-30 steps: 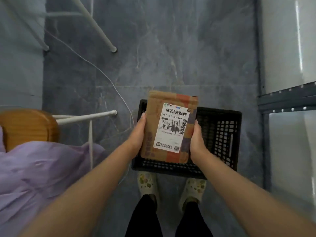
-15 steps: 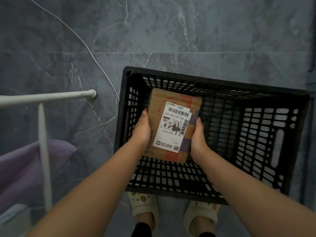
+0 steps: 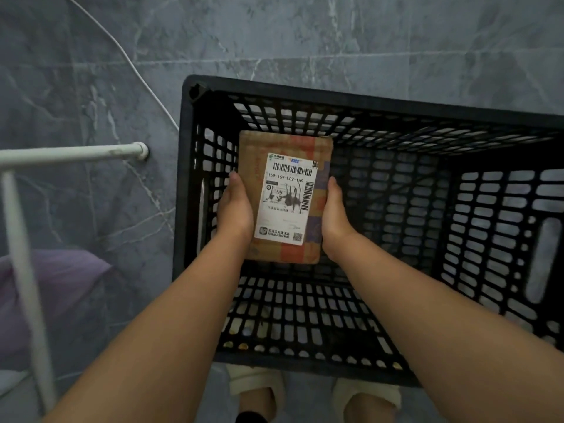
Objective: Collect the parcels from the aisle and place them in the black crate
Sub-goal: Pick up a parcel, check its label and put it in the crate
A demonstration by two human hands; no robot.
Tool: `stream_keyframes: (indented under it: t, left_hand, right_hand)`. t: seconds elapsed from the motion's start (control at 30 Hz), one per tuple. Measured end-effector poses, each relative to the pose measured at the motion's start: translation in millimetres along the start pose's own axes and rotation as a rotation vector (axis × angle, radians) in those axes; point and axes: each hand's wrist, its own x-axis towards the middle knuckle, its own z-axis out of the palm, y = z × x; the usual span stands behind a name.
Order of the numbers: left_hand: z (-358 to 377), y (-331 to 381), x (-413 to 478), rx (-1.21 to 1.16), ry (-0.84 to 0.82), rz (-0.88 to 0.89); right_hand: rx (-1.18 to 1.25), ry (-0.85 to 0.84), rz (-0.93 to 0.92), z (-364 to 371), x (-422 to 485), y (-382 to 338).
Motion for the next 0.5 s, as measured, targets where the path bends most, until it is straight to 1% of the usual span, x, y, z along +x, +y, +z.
stream_keyframes:
  t: [0.1,0.2,0.3,0.4,0.43,0.5]
  left_hand:
    - [0,5,-8,-0.033,-0.017,0.040]
    - [-8,17,-28,0.027,0.009,0.148]
    - [-3,5,-33,0.224,0.073,0.324]
    - [-3,-7,-39,0.350,0.124,0.400]
    - [-8,-5,-48,0.414,0.114,0.439]
    - [-23,12,-77,0.549,0.025,0.521]
  right_hand:
    - [-0.008,0.011,-0.009,1,2,0]
    - [-0.039,0.069,-0.041,7,-14,-11]
    - [-0.095,0.185,-0.034,7,-19,-6]
    - [-0.143,0.230,-0.043,2,-27,5]
    - [-0.148,0.216,-0.045,-1,-41,1]
    - [-0.175,0.166,-0.058,-5,-79,-20]
